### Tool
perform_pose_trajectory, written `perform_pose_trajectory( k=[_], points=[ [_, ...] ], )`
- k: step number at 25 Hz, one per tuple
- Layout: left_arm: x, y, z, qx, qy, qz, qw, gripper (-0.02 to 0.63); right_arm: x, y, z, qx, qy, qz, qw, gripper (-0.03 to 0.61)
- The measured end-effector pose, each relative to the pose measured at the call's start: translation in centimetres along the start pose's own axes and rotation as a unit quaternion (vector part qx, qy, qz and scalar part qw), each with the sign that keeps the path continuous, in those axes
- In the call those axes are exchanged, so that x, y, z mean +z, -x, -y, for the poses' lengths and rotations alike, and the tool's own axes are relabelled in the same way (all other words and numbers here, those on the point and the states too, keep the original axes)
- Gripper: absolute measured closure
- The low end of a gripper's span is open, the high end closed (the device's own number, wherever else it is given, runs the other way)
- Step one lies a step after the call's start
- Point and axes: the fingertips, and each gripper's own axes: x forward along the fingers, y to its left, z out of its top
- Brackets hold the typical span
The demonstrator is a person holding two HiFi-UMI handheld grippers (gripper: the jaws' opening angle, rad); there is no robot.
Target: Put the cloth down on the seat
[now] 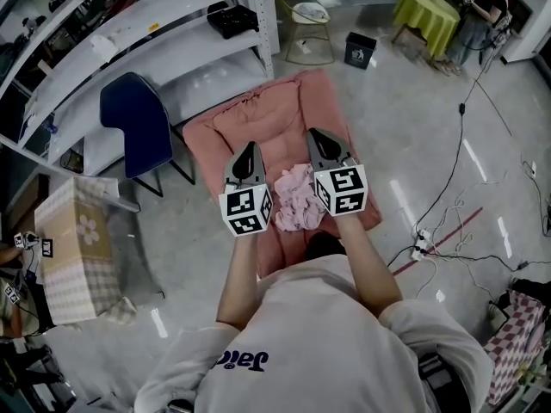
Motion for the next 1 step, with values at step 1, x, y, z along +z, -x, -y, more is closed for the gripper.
perform_pose_trajectory(
  k=[1],
  points=[
    [-0.12, -0.16, -0.21, 0.002, 0.0, -0.003, 1.0, 0.598, 0.19, -0.24, -0.08, 0.003, 0.004, 0.001, 1.0, 0.566]
  ],
)
